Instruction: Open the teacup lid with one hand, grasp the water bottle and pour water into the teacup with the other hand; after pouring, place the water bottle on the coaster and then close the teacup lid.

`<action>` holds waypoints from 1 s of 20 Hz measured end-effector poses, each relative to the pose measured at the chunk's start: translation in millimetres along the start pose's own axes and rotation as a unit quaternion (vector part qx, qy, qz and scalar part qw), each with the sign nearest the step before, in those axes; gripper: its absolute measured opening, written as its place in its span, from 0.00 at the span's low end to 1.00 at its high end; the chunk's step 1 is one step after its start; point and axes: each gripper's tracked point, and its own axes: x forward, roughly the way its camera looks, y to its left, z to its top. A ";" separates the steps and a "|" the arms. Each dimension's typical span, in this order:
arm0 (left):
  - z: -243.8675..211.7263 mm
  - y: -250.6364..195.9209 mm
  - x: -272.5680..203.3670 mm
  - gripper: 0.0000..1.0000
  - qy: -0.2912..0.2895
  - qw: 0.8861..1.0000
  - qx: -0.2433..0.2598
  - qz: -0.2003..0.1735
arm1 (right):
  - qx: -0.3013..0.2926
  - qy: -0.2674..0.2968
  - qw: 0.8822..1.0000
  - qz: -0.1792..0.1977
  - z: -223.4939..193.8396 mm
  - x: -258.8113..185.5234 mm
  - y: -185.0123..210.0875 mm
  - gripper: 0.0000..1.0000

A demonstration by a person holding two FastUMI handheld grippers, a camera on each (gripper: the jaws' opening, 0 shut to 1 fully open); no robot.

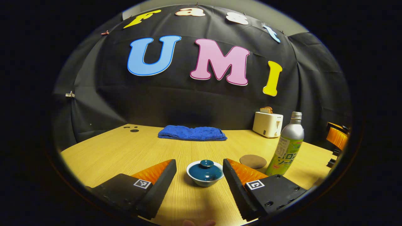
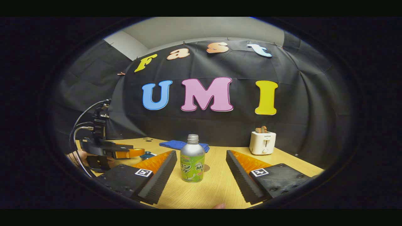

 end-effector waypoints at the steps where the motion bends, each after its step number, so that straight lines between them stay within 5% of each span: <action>1: 0.2 -0.9 6.3 0.94 0.006 1.000 0.005 0.000 | 0.001 -0.001 1.000 0.000 1.1 -0.3 -0.4 0.96; 4: -4.2 -9.1 21.6 0.92 0.022 1.000 0.019 -0.006 | 0.002 -0.005 1.000 -0.001 4.1 -0.9 -2.7 0.98; 7: -6.3 -7.0 31.6 0.76 0.035 0.999 0.020 0.004 | 0.001 -0.009 1.000 -0.002 6.9 -1.9 -5.8 0.98; 14: -13.6 -11.1 40.4 0.62 0.042 0.999 0.027 0.007 | 0.012 -0.005 1.000 -0.003 4.7 -1.5 -9.4 0.97; 20: -10.6 -16.6 42.7 0.35 0.034 0.999 0.027 0.000 | 0.013 -0.003 1.000 -0.002 3.1 -1.8 -8.9 0.98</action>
